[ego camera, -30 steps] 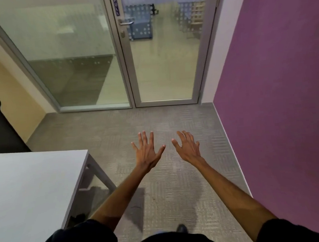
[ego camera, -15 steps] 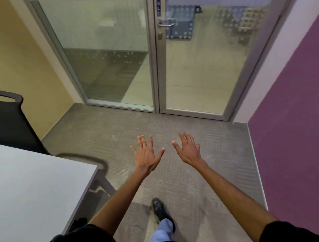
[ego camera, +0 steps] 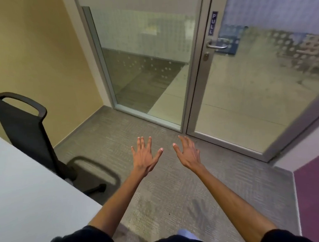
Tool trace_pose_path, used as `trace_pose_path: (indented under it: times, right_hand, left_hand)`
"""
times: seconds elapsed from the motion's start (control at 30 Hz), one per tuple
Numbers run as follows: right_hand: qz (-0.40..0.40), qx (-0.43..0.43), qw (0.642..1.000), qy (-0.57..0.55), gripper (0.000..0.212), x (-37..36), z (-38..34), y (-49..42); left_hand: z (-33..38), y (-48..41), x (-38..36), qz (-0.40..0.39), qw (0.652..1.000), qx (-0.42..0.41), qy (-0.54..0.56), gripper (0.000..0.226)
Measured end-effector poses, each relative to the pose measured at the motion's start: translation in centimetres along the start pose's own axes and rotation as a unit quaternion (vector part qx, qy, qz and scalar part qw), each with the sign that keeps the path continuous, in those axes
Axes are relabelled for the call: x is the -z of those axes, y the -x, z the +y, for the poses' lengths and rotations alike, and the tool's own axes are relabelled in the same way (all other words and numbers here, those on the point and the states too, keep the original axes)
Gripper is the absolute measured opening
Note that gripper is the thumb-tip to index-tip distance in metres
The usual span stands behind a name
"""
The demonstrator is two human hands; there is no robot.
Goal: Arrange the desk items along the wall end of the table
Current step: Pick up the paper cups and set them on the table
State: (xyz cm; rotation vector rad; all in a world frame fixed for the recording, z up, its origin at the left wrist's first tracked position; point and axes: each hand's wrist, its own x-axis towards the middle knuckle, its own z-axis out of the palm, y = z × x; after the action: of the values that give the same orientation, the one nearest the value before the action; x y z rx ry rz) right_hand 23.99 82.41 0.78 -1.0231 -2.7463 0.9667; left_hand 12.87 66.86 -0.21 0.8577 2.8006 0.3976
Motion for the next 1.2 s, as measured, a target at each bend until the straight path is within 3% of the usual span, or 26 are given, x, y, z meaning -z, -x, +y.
trace_pose_path:
  times: [0.37,0.7,1.2]
  right_hand:
    - [-0.065,0.065,0.995,0.024,0.067,-2.9,-6.4,-18.8]
    - [-0.100,0.151,0.983,0.041,0.067,-3.0,-15.4,-38.3]
    - [-0.195,0.268,0.939,0.092,0.070,-12.9,-29.7,-53.7]
  left_hand:
    - [-5.0,-14.8,1.0,0.016,0.996,0.093,0.007,0.085]
    - [-8.5,-31.7,6.6,0.082,0.981,0.173,0.013,0.082]
    - [-22.0,-44.0,9.1,0.086,0.951,0.292,0.049,0.080]
